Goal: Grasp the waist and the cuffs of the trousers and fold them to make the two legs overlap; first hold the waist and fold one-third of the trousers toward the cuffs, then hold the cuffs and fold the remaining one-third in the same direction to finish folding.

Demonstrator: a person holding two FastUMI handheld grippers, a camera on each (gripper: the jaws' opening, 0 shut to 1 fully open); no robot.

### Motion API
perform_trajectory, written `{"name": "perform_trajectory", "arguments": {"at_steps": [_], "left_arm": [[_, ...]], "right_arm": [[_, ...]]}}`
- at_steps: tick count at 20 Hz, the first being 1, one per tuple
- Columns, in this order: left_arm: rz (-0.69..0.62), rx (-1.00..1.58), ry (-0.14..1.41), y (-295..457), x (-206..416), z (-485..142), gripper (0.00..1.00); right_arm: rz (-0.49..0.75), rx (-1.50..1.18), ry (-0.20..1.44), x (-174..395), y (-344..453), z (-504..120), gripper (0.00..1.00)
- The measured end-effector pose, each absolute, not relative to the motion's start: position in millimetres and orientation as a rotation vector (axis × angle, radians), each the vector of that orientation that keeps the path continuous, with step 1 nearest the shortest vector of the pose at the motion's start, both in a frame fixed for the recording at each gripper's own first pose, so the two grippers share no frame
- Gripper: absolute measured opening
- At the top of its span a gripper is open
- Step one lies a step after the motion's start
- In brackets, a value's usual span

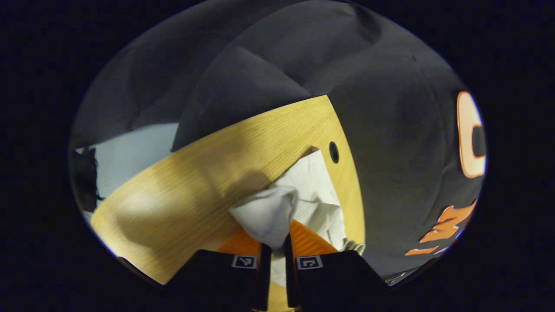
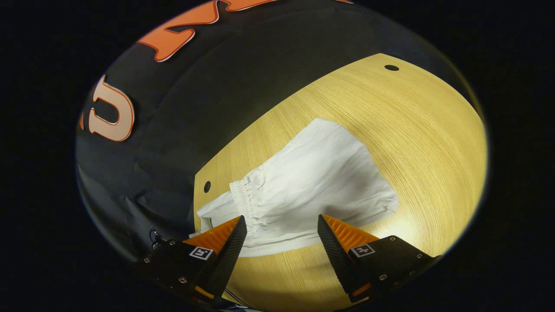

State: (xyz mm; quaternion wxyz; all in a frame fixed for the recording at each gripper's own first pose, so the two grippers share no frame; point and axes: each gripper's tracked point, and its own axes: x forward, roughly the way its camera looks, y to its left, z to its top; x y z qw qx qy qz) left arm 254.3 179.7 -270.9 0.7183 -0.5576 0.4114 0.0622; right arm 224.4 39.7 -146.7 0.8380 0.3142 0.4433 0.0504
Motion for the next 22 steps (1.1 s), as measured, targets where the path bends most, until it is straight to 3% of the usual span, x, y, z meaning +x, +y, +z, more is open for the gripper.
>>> {"name": "perform_trajectory", "arguments": {"at_steps": [2,4,14,15,22], "left_arm": [[0.134,-1.216,0.89,186,255,-266,0.09],[0.097,-1.164,0.871,185,256,-251,0.05],[-0.051,-0.911,0.72,166,254,-129,0.07],[-0.06,-0.893,0.7,162,254,-116,0.04],[-0.15,-0.768,0.595,99,260,-39,0.05]], "right_arm": [[0.1,0.667,0.938,222,35,-149,0.99],[0.092,0.668,0.931,222,29,-148,0.99],[0.13,0.668,0.91,222,9,-143,0.99],[0.139,0.681,0.913,220,5,-142,0.99],[0.15,0.666,0.887,217,-52,-143,0.99]]}}
